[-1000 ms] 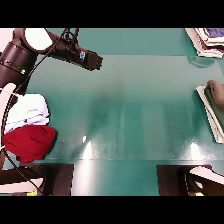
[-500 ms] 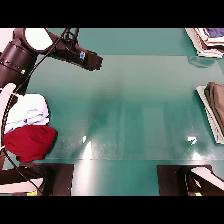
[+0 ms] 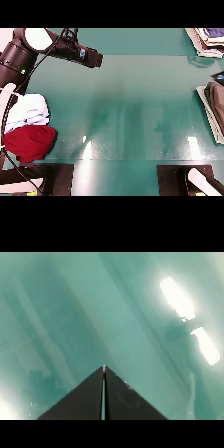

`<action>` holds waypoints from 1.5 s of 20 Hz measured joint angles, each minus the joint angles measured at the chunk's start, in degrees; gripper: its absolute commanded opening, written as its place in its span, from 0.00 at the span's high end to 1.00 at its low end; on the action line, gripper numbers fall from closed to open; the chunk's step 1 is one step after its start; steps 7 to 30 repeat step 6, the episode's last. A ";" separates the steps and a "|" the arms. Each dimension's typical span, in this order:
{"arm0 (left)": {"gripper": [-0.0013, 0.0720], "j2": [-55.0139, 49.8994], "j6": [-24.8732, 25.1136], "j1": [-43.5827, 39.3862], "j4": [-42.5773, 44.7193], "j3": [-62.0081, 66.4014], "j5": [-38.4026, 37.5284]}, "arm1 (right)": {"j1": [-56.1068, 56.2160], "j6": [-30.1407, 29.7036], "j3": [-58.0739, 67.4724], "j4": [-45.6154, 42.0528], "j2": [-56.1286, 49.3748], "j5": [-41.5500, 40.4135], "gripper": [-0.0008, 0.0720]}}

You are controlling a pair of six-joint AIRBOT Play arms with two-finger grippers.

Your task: Fold the shirts.

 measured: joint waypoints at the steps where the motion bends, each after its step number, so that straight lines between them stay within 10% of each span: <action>1: 0.95 0.00 -0.02 0.00 0.00 0.00 0.79 | 4.17 -0.17 0.00 0.39 0.07 -1.18 0.97; 30: 0.95 0.00 -0.02 0.00 -0.02 0.00 4.57 | 17.46 -1.75 0.00 1.05 0.11 -5.20 0.97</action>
